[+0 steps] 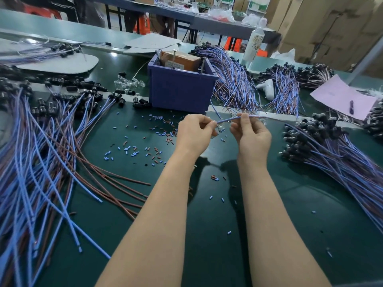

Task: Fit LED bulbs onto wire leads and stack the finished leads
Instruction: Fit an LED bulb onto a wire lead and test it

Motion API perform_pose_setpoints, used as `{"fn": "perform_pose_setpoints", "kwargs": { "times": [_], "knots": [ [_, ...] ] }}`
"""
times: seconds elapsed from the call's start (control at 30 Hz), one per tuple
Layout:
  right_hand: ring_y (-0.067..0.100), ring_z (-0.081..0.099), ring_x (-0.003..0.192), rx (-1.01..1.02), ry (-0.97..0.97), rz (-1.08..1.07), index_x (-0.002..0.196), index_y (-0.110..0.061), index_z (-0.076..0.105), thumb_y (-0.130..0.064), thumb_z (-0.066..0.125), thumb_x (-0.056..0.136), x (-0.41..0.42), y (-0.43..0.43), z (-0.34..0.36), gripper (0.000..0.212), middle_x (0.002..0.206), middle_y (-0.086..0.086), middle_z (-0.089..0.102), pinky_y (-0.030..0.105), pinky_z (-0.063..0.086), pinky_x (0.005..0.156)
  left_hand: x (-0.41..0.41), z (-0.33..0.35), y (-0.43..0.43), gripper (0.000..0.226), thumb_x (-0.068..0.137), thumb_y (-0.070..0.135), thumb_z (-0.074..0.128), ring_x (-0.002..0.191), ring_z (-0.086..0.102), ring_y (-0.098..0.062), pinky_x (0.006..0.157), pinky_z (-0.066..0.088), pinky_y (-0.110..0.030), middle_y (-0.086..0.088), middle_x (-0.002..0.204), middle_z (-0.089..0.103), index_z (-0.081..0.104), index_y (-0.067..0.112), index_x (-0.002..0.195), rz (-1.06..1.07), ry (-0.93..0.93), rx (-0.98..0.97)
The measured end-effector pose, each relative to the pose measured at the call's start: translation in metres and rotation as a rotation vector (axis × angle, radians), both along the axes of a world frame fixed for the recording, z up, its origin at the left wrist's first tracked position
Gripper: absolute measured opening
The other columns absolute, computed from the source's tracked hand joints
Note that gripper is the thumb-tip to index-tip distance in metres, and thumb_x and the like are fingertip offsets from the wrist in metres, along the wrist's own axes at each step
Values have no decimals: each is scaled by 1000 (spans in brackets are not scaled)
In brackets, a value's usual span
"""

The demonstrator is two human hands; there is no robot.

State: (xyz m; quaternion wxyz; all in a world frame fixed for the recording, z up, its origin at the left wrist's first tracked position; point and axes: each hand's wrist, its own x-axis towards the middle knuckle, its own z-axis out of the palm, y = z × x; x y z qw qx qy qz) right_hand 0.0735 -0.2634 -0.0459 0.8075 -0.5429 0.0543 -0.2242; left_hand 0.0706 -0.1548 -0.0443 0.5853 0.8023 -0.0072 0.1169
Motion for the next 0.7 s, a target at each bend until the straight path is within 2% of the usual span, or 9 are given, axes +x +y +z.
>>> {"fn": "perform_pose_setpoints", "kwargs": {
  "times": [0.17,0.23,0.33,0.37,0.43,0.47,0.5,0.6,0.7],
  "knots": [
    [1,59,51,51,-24,-74,80,-8,60,-7,50,96,0,-1,0,19,54,-9,62,15,54,61,-1,3,1,13,92,18,59,51,53,6,60,46,-11,11,60,64,67,14,83,-35,43,-21],
    [1,59,48,200,-16,-137,77,-8,57,-6,51,96,1,-12,3,21,50,-9,61,15,53,56,0,1,8,16,93,19,58,56,55,2,65,48,-16,6,64,66,67,15,80,41,73,-22],
    [2,60,48,322,-7,-172,74,-9,55,-7,51,96,2,-22,6,22,48,-9,61,14,52,54,0,-1,19,19,94,14,52,64,58,-4,60,43,-11,-1,79,70,64,15,79,227,82,-35],
    [3,61,49,315,5,-148,74,-9,55,-7,51,96,1,-21,5,22,49,-8,62,14,52,54,-1,-1,18,18,93,9,50,75,61,-9,63,43,-10,-3,89,70,66,13,87,261,74,-39],
    [4,64,53,285,37,-83,75,-8,56,-8,52,96,1,-12,2,21,53,-5,65,15,53,55,-2,-1,13,28,90,4,45,104,58,-19,85,42,-16,-7,115,64,66,12,109,259,51,18],
    [6,66,55,280,50,-53,76,-7,56,-8,52,96,0,-7,1,21,55,-4,66,15,54,56,-3,-1,11,32,90,5,46,113,53,-22,95,40,-21,-7,124,58,64,13,115,240,45,57],
    [7,67,57,289,57,-24,76,-7,56,-8,53,96,0,-4,2,20,57,-3,67,15,54,57,-4,-1,8,32,90,8,49,116,50,-23,98,38,-23,-6,127,55,63,15,117,221,36,76],
    [9,68,58,351,69,63,77,-7,57,-7,54,95,-1,-1,3,18,59,0,69,16,55,57,-5,1,4,22,90,24,59,99,62,-16,84,44,-19,-1,101,68,69,13,106,103,27,-4],
    [9,66,60,330,128,165,77,-11,58,-8,56,94,-2,3,3,17,61,-1,69,18,55,62,-8,4,-6,22,90,32,61,94,65,-14,90,51,-29,-2,97,71,70,13,99,-108,49,-111]
  ]
}}
